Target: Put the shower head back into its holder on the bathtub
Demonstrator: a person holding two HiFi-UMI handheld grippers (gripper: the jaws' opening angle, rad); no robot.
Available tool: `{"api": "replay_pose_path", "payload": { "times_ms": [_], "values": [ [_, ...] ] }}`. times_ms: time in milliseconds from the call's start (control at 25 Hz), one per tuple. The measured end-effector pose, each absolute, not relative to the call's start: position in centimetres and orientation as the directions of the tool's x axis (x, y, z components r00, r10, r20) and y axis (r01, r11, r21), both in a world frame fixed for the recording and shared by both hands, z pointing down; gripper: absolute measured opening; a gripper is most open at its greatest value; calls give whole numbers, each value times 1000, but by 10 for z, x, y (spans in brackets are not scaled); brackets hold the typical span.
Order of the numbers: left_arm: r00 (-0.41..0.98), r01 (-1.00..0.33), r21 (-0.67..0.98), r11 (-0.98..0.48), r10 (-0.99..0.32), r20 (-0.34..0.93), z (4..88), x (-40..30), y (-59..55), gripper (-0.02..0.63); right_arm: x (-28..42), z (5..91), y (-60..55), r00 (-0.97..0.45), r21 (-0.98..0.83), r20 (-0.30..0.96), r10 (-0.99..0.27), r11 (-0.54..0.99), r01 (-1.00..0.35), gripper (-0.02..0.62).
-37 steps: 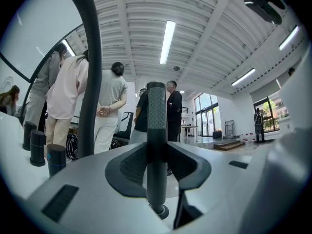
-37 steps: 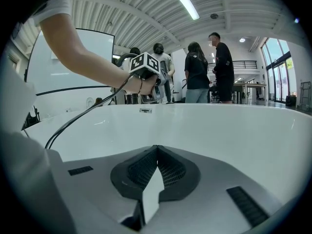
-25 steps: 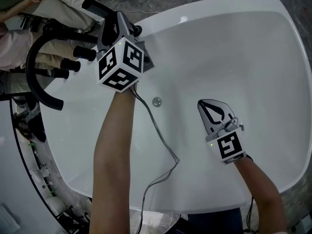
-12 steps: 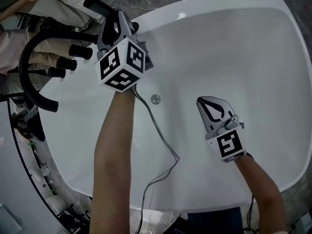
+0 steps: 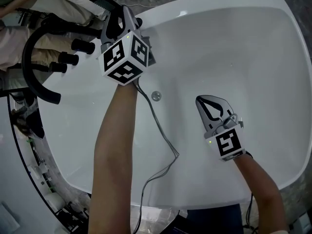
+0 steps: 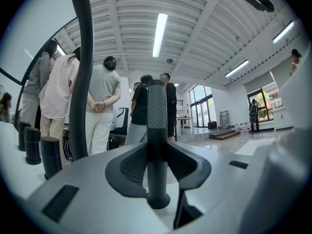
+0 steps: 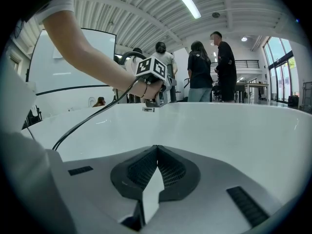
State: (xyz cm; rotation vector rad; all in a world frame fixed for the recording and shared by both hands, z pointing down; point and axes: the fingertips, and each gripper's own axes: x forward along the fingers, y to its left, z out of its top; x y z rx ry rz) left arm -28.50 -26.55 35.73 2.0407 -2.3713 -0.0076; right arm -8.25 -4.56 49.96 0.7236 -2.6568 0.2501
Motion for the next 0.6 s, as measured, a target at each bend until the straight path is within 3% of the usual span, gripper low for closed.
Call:
{"api": "replay_pose_path", "payload": {
  "times_ms": [240,440,600],
  "values": [
    [-181,-983,-29,179,-980,79,359,-283,-258,121,-75,477,-43,-797,-17,392,-459,863,-505,8],
    [-237,-971,9,238,-970,52,339,-283,-224,121,-64,455,-42,-781,-17,399,-480,848,-530,8],
    [-154,-987,21,157,-984,91,324,-248,-191,114,-64,420,-47,-772,-4,384,-507,835,-550,8]
  ]
}}
